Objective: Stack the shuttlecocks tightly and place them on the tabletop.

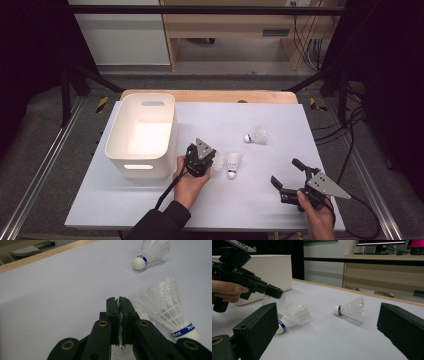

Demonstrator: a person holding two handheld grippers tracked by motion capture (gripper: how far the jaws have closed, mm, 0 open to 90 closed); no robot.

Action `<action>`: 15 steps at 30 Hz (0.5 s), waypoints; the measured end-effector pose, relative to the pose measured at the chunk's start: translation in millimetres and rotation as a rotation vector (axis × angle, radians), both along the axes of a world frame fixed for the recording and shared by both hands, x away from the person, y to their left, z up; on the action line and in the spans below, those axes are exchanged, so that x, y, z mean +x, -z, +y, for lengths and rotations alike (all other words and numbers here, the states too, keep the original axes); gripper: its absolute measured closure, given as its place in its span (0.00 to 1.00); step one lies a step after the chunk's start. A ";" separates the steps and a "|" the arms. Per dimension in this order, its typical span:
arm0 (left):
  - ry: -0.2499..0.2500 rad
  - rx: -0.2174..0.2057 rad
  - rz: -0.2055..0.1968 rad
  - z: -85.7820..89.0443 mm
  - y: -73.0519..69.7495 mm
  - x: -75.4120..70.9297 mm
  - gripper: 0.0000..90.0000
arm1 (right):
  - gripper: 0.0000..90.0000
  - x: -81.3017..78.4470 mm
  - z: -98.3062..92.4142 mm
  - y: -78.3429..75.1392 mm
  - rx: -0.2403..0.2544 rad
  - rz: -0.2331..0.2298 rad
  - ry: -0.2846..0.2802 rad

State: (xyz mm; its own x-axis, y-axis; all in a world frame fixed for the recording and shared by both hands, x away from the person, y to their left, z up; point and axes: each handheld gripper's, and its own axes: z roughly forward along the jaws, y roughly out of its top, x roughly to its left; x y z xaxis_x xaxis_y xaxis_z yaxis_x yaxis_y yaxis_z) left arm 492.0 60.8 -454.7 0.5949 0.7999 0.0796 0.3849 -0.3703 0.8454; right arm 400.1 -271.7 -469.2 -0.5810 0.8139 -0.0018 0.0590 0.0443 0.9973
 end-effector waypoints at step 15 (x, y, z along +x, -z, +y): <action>0.061 -0.005 -0.045 -12.6 2.4 -4.6 0.70 | 0.04 0.0 -0.6 -0.1 0.001 0.000 0.000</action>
State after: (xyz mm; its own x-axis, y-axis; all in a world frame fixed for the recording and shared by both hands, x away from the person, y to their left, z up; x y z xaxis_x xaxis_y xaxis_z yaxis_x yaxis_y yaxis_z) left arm 487.4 48.2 -457.1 0.6382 0.7629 0.1035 0.3235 -0.3877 0.8632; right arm 400.1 -272.2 -469.1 -0.5813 0.8137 -0.0008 0.0587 0.0430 0.9973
